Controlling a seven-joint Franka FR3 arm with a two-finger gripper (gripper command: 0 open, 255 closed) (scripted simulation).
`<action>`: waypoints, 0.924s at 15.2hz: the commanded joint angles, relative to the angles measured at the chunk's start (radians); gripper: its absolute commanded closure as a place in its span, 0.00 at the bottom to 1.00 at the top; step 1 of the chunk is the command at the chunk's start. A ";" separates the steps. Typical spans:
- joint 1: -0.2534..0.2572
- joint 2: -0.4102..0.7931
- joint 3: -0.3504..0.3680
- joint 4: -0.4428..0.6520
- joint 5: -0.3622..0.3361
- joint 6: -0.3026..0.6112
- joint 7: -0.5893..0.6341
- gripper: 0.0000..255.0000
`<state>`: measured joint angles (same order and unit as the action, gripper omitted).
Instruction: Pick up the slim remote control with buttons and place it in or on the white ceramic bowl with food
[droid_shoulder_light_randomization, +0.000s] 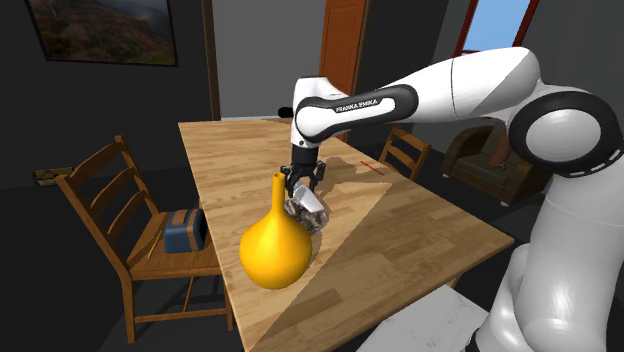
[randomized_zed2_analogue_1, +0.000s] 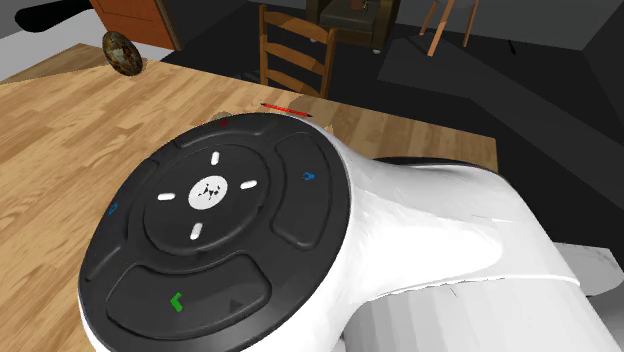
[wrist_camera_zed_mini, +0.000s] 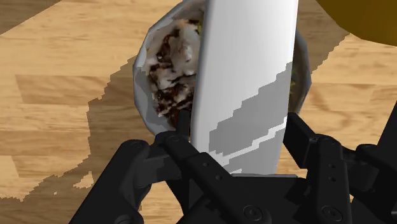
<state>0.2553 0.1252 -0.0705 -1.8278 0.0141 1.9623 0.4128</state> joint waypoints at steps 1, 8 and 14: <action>0.000 0.005 0.000 -0.019 0.000 0.024 0.001 1.00; 0.000 0.032 0.001 -0.080 0.003 0.112 -0.001 1.00; 0.000 0.040 0.001 -0.093 0.004 0.134 -0.002 1.00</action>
<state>0.2553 0.1649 -0.0696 -1.9210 0.0178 2.0952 0.4111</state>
